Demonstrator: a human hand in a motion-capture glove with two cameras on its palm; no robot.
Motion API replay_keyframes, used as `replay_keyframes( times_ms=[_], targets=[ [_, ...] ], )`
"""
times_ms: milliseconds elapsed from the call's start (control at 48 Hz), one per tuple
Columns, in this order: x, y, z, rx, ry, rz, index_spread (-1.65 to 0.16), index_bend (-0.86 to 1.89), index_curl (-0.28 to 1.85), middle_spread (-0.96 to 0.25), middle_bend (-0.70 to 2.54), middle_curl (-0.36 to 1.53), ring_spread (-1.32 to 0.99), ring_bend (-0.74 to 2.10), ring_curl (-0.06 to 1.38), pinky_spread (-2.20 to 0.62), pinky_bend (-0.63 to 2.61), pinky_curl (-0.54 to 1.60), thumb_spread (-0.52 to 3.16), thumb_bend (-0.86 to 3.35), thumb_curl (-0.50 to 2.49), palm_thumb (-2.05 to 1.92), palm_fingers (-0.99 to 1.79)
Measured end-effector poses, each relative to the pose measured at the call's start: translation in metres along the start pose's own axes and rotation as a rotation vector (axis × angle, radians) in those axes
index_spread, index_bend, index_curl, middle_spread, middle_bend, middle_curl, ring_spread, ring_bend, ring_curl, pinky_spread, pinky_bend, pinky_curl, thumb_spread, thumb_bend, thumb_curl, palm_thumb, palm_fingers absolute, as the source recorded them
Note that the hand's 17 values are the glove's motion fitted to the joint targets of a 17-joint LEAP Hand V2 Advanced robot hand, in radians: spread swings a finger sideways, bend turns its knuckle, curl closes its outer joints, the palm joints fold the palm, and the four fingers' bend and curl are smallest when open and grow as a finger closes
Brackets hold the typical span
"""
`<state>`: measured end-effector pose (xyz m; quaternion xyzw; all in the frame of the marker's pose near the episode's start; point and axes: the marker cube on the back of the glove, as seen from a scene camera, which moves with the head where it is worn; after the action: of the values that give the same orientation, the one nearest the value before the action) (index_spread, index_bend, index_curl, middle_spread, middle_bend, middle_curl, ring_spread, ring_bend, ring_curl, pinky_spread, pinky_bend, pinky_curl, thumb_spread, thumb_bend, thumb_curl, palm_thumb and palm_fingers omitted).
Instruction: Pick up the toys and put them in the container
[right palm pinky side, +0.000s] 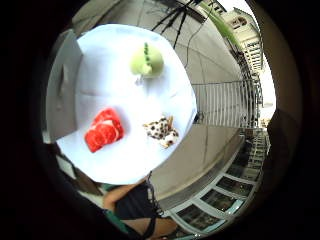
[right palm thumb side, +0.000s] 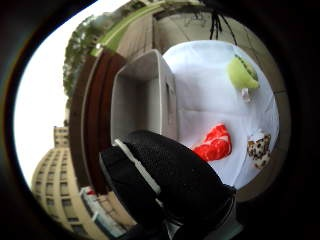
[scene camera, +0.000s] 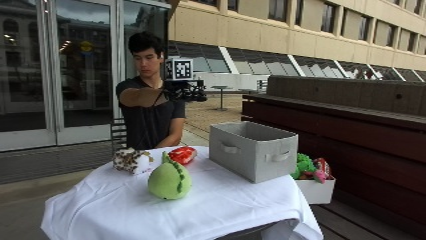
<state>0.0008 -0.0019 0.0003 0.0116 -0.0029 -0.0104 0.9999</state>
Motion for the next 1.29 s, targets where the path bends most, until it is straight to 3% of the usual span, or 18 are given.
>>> replay_keyframes(
  times_ms=[188, 292, 333, 396, 521, 729, 813, 979, 1084, 1167, 1292],
  targets=[
    [0.004, -0.005, -0.001, 0.016, 0.011, -0.012, -0.21, 0.16, 0.11, -0.09, 0.18, 0.11, -0.19, 0.16, 0.04, -0.06, 0.48, 0.18, 0.76, -0.12, 0.01, -0.17, -0.11],
    [-0.004, -0.006, -0.002, -0.001, -0.002, 0.153, -0.24, 0.15, 0.14, -0.10, 0.17, 0.14, -0.22, 0.16, 0.06, -0.07, 0.50, 0.21, 0.87, -0.12, 0.01, -0.18, -0.13],
    [-0.001, -0.003, -0.002, 0.009, 0.007, 0.085, -0.24, 0.15, 0.15, -0.10, 0.17, 0.15, -0.23, 0.16, 0.06, -0.07, 0.50, 0.22, 0.90, -0.12, 0.01, -0.18, -0.14],
    [0.002, 0.005, -0.002, 0.017, 0.033, 0.005, -0.25, 0.15, 0.16, -0.11, 0.17, 0.17, -0.24, 0.16, 0.07, -0.07, 0.50, 0.23, 0.93, -0.12, 0.02, -0.18, -0.15],
    [0.014, 0.007, -0.003, 0.015, 0.045, 0.012, -0.26, 0.14, 0.18, -0.11, 0.16, 0.19, -0.25, 0.16, 0.09, -0.07, 0.51, 0.26, 0.97, -0.12, 0.02, -0.18, -0.16],
    [0.072, 0.018, -0.004, 0.031, 0.072, 0.067, -0.27, 0.11, 0.20, -0.12, 0.16, 0.23, -0.26, 0.17, 0.13, -0.06, 0.52, 0.29, 0.98, -0.11, 0.03, -0.17, -0.18],
    [0.090, 0.024, -0.002, 0.008, 0.074, 0.169, -0.28, 0.10, 0.20, -0.12, 0.17, 0.24, -0.26, 0.17, 0.14, -0.05, 0.54, 0.30, 0.98, -0.11, 0.04, -0.17, -0.18],
    [0.129, 0.030, 0.016, 0.067, 0.086, 0.112, -0.29, 0.09, 0.19, -0.12, 0.16, 0.25, -0.26, 0.17, 0.16, -0.03, 0.58, 0.32, 0.96, -0.11, 0.06, -0.16, -0.19],
    [0.142, 0.040, 0.035, 0.038, 0.071, 0.217, -0.30, 0.09, 0.18, -0.12, 0.16, 0.26, -0.26, 0.17, 0.17, -0.02, 0.60, 0.33, 0.96, -0.11, 0.07, -0.15, -0.20],
    [0.157, 0.044, 0.052, 0.032, 0.057, 0.091, -0.30, 0.08, 0.17, -0.12, 0.16, 0.27, -0.26, 0.17, 0.18, -0.02, 0.62, 0.34, 0.95, -0.10, 0.08, -0.14, -0.20],
    [0.170, 0.058, 0.079, -0.053, 0.028, 0.088, -0.30, 0.08, 0.17, -0.12, 0.16, 0.27, -0.25, 0.17, 0.19, -0.01, 0.64, 0.35, 0.94, -0.10, 0.09, -0.14, -0.20]
  ],
)
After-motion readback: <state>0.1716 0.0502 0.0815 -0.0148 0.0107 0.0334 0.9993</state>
